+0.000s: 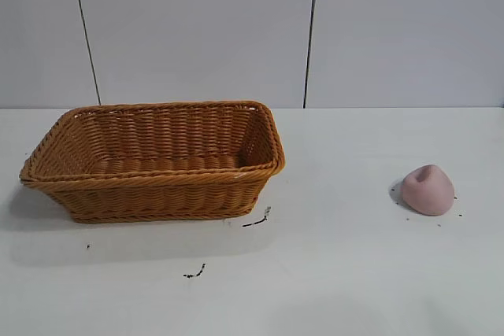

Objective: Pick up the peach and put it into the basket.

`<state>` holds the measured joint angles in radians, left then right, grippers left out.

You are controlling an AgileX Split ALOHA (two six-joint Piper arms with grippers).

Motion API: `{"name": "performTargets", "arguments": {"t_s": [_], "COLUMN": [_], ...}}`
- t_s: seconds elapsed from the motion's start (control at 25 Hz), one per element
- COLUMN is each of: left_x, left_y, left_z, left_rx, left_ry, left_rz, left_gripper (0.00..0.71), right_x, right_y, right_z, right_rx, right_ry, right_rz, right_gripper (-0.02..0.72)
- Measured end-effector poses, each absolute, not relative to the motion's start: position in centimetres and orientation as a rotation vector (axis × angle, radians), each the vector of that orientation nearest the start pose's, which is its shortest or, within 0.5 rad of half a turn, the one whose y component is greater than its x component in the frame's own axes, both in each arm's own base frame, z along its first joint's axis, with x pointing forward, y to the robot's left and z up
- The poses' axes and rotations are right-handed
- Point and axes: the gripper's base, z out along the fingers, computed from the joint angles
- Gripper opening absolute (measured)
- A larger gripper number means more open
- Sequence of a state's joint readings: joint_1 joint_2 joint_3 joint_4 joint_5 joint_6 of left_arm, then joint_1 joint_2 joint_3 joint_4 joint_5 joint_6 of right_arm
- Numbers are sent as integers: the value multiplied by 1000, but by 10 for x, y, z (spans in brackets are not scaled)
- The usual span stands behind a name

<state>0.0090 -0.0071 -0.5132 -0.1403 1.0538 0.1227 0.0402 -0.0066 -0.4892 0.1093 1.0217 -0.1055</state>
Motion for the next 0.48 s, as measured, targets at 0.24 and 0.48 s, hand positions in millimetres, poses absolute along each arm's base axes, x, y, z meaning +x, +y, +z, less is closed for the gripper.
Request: {"name": "performTargets", "arguments": {"t_s": [0.24,0.48], "left_x": [-8,-8], "left_y": [-11,-11], "left_z": [282,282], "left_rx": [122,122], "left_ry": [2007,2007], "left_rz": [-83,-83], "left_gripper": [694,694], "right_x": [-4,-3], "right_y": [8,8], "right_z": [278,281], "right_rx": [-148,-140], "right_ry": [2001,1990], "right_rz": [88,92], "right_gripper": [568,623]}}
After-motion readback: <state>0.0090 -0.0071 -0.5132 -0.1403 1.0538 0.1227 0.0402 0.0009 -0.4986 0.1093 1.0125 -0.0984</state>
